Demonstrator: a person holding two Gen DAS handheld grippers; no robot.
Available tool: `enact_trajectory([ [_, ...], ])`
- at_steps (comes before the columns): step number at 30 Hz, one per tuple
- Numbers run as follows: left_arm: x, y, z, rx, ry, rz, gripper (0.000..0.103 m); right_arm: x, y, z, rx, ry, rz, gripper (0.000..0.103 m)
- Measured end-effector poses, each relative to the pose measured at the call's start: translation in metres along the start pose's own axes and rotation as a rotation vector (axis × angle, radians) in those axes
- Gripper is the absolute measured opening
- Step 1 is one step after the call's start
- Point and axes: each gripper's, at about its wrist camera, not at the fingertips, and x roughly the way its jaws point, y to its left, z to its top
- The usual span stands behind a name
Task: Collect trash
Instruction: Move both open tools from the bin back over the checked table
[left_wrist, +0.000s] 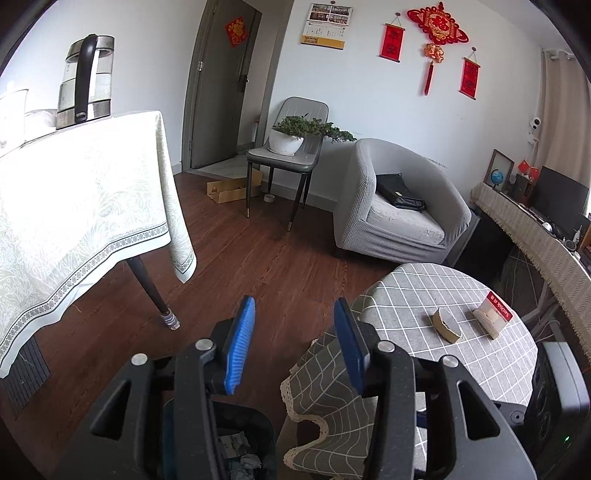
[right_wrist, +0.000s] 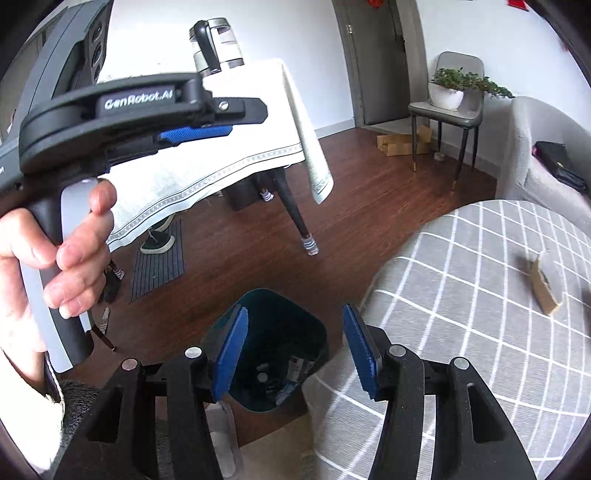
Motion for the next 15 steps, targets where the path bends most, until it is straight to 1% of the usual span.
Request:
enact_trajectory([
  [7,0.016,-0.044,-0.007,0.041,0.024,-0.037,0.055,-0.034,-0.058,-0.006,0.085,-0.064,-0.097,0.054],
  [15,0.035,-0.093,-0.017,0.127,0.050,-0.057,0.066,-0.066,-0.107,-0.025,0.161,-0.100,-0.178,0.054],
])
